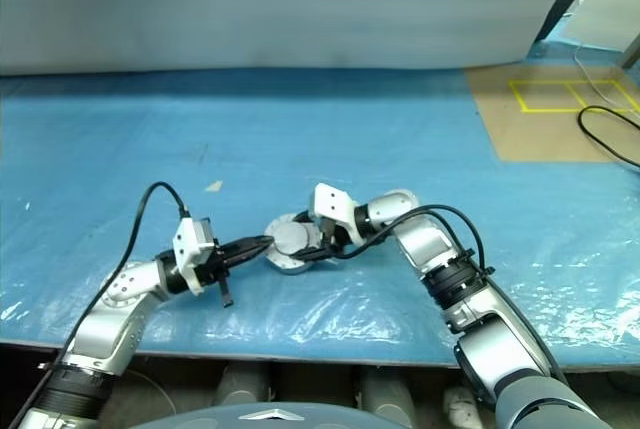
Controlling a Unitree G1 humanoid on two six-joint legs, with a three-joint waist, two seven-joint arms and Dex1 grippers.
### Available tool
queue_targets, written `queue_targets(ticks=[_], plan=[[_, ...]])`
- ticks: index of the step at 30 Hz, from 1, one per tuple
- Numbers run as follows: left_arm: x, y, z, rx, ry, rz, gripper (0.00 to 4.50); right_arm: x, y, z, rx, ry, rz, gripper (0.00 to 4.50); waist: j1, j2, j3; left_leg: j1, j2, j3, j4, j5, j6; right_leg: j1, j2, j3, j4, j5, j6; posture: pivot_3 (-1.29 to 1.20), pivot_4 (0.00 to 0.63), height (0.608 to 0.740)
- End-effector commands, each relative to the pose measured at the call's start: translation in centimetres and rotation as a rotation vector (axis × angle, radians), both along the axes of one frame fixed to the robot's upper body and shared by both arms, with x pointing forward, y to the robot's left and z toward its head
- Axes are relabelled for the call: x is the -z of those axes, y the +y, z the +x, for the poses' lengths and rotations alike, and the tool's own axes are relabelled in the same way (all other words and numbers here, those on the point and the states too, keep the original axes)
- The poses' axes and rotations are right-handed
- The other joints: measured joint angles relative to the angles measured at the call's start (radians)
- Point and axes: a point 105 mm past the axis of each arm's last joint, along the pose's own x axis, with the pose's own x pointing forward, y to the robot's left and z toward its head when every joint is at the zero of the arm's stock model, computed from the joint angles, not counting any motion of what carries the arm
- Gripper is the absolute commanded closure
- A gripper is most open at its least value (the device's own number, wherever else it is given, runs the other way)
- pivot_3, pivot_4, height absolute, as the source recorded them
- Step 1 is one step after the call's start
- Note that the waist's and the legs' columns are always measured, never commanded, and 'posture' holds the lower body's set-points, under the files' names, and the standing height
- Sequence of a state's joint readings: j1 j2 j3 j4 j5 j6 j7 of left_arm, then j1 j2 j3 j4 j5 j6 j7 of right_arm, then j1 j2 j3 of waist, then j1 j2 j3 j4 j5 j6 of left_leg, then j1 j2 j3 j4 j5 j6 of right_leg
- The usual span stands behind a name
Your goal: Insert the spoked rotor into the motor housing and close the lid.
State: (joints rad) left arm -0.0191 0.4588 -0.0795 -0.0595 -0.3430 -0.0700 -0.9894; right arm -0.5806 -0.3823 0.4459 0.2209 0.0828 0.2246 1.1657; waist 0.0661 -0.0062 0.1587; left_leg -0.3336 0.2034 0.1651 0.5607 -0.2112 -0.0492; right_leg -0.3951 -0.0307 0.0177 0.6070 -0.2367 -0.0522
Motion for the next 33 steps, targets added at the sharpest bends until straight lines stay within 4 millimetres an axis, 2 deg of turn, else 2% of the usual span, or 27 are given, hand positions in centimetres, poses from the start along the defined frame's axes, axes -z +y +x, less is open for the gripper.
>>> queue_targets(ticks=[1,6,12,16,21,28,30,33], plan=[[-0.3,-0.3,0.9,-0.001,-0.051,0.025,4.5,3.6,-1.9,-0.3,0.09,0.125,-0.108,1.52,0.0,0.0,0.0,0.0,0.0,0.0,0.0,0.0,0.0,0.0,0.0,0.0,0.0,0.0,-0.001,0.0,0.15,0.74],[0.5,-0.1,1.8,-0.023,-0.051,0.058,4.5,3.8,-2.1,-0.4,0.095,0.112,-0.116,1.52,0.0,0.0,0.0,0.0,0.0,0.0,0.0,0.0,-0.001,0.0,0.0,0.0,0.0,0.001,-0.001,0.0,0.15,0.74],[2.6,1.8,1.9,-0.046,-0.028,0.152,4.5,3.8,-2.3,-0.4,0.109,0.121,-0.11,1.52,0.001,0.0,-0.001,-0.001,0.0,0.0,-0.001,0.0,-0.001,-0.001,0.0,0.0,0.0,0.001,-0.003,0.0,0.15,0.74],[2.7,1.5,2.0,-0.026,-0.029,0.15,4.5,3.5,-2.1,-0.3,0.115,0.132,-0.087,1.52,0.004,-0.001,-0.002,-0.001,0.0,0.001,-0.001,0.0,0.0,-0.001,-0.001,0.0,0.0,-0.002,0.003,0.0,0.15,0.74],[3.1,1.4,2.0,-0.007,-0.027,0.159,4.5,3.3,-1.9,-0.3,0.113,0.131,-0.077,1.52,0.005,-0.002,-0.003,0.0,0.0,0.001,-0.001,0.0,0.0,0.0,-0.001,0.0,0.0,-0.001,0.002,0.0,0.15,0.74],[2.5,-0.4,1.7,0.061,-0.032,0.126,4.5,3.4,-1.8,-0.3,0.11,0.125,-0.072,1.52,0.005,-0.002,-0.003,0.0,-0.002,0.002,-0.001,0.0,0.0,0.0,-0.004,0.0,0.0,-0.001,0.002,0.0,0.15,0.74],[2.4,-0.4,1.7,0.063,-0.032,0.13,4.5,2.9,-1.6,-0.3,0.104,0.122,-0.043,0.78,0.005,-0.002,-0.003,0.0,-0.002,0.004,-0.002,0.0,0.0,-0.001,-0.005,0.0,0.0,-0.002,0.003,0.0,0.15,0.74],[2.5,-0.3,1.7,0.063,-0.032,0.137,4.5,1.8,-1.3,-0.3,0.092,0.108,-0.018,0.01,0.005,-0.002,-0.003,-0.001,-0.002,0.007,-0.002,0.0,0.0,-0.001,-0.007,0.0,0.0,-0.002,0.003,0.0,0.15,0.74]])
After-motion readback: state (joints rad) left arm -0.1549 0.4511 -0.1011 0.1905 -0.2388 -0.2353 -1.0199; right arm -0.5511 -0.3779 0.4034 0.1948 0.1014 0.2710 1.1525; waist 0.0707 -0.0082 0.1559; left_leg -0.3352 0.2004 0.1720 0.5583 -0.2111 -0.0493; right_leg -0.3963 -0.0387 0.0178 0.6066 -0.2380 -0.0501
